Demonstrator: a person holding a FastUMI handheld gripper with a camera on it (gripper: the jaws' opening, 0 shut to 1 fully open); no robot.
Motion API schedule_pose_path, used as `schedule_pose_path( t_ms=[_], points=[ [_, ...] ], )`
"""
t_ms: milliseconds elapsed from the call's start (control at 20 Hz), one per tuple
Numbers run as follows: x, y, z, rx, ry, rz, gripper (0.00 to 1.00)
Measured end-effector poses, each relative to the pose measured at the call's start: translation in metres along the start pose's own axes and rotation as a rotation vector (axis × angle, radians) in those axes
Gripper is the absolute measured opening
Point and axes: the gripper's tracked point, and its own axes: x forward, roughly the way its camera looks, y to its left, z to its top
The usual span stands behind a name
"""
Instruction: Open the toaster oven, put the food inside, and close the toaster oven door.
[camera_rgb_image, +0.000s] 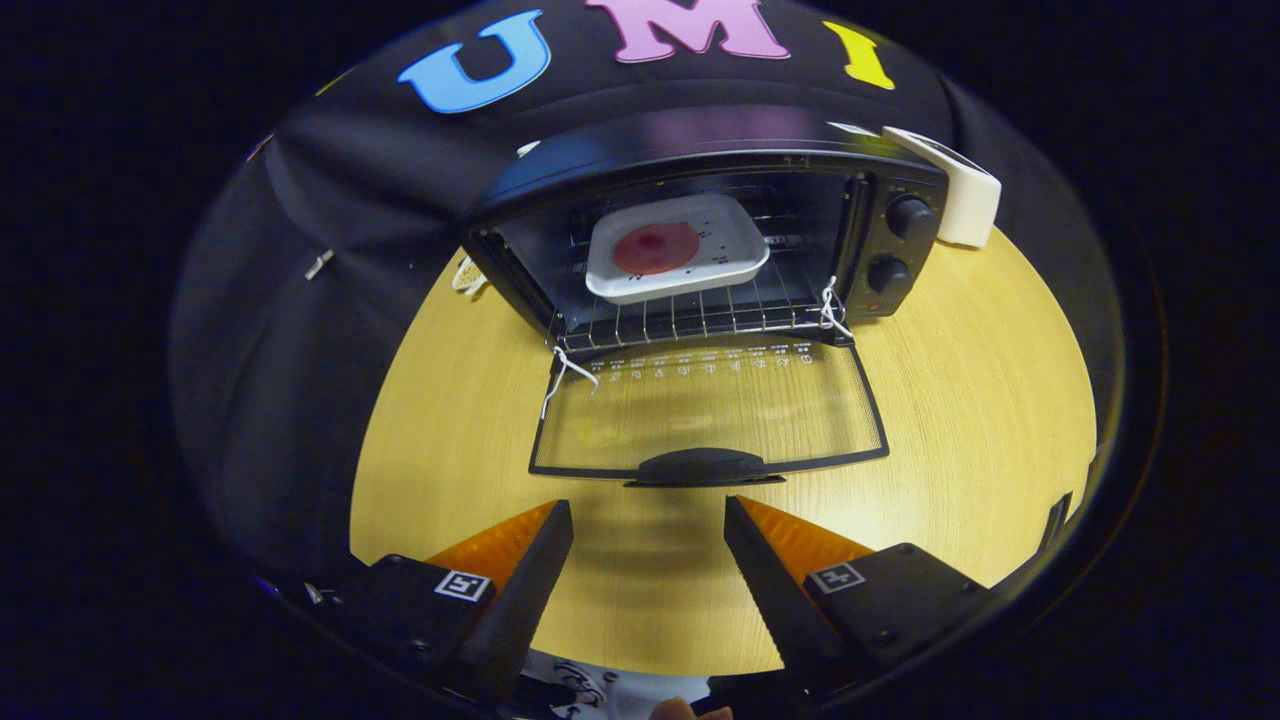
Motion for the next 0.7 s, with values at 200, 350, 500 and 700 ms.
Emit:
schedule_pose_path(
  t_ms=[200, 350, 500, 700],
  points=[
    [0.016, -0.004, -0.009, -0.062, 0.019, -0.042, 0.99],
    [0.030, -0.006, -0.016, -0.056, 0.055, -0.063, 0.99],
    [0.043, -0.010, -0.020, -0.049, 0.076, -0.092, 0.99],
    [0.058, -0.015, -0.023, -0.045, 0.087, -0.129, 0.99]
  ],
)
